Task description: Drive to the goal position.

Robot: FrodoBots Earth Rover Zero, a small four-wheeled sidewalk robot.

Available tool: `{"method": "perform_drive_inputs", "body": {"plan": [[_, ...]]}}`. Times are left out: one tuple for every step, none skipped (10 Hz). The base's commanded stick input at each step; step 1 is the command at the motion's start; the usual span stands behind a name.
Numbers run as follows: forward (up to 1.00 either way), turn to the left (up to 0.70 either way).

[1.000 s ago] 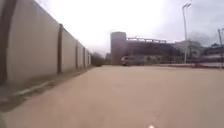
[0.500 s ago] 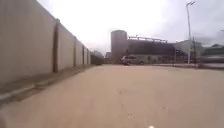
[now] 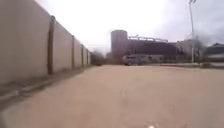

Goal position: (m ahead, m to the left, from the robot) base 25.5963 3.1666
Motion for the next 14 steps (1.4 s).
{"method": "perform_drive_inputs", "body": {"plan": [[1.0, 0.0], [1.0, 0.0], [1.0, 0.0], [1.0, 0.0], [1.0, 0.0], [1.0, 0.0], [1.0, 0.0], [1.0, 0.0], [1.0, 0.0], [1.0, 0.0], [1.0, 0.0], [1.0, 0.0], [1.0, 0.0], [1.0, 0.0]]}}
